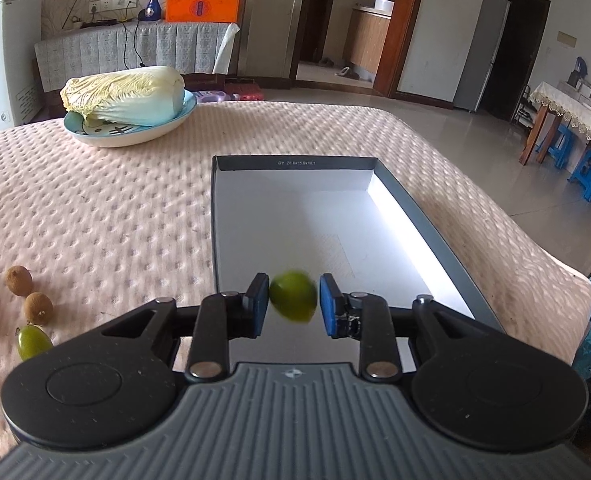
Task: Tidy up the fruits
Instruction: 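Open the left tool over the white box while the right releases the apple inside, then grasp an orange with the left tool while the right grasps another orange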
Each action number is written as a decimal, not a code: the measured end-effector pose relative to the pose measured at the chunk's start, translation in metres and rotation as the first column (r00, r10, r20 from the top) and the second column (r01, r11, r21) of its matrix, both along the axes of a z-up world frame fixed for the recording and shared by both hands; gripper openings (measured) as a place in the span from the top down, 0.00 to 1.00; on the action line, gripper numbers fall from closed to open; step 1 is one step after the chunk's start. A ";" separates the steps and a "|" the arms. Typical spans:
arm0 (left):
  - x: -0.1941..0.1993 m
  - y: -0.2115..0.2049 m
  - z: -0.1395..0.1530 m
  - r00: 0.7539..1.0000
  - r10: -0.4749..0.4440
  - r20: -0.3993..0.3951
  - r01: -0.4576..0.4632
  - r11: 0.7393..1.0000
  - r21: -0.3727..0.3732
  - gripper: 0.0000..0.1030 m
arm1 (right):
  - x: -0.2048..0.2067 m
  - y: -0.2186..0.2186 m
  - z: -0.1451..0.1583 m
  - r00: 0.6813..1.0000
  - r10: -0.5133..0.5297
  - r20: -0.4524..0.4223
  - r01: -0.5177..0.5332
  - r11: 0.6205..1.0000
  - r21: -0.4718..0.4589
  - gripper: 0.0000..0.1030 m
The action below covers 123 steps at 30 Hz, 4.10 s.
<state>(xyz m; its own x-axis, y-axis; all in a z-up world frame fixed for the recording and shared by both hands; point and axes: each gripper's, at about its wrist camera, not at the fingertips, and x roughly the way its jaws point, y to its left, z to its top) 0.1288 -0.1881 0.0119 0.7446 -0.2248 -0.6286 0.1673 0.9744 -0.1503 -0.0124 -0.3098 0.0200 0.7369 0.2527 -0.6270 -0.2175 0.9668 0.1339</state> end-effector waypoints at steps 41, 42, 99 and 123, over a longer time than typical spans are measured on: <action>-0.062 0.076 0.053 0.948 0.187 0.259 -0.162 0.980 -0.115 0.06 | 0.036 0.060 0.009 0.964 -0.193 0.183 0.197 0.980 -0.006 0.33; -0.065 0.082 0.054 0.944 0.199 0.262 -0.173 0.978 -0.119 0.06 | 0.036 0.066 0.009 0.965 -0.182 0.187 0.187 0.982 -0.008 0.33; -0.145 0.344 -0.016 0.913 0.404 -0.065 -0.389 0.907 0.163 0.29 | 0.026 0.277 -0.036 0.924 0.372 0.088 -0.366 0.927 -0.081 0.37; -0.134 0.332 -0.018 0.921 0.387 -0.046 -0.375 0.912 0.165 0.59 | 0.026 0.269 -0.027 0.924 0.378 0.061 -0.375 0.925 -0.059 0.61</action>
<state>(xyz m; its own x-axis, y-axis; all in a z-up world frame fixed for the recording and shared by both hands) -0.0048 0.1441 -0.0059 0.7034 0.1683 -0.6906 -0.2276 0.9737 0.0054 0.0136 -0.0405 -0.0068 0.6353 0.4925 -0.5949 -0.5736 0.8167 0.0634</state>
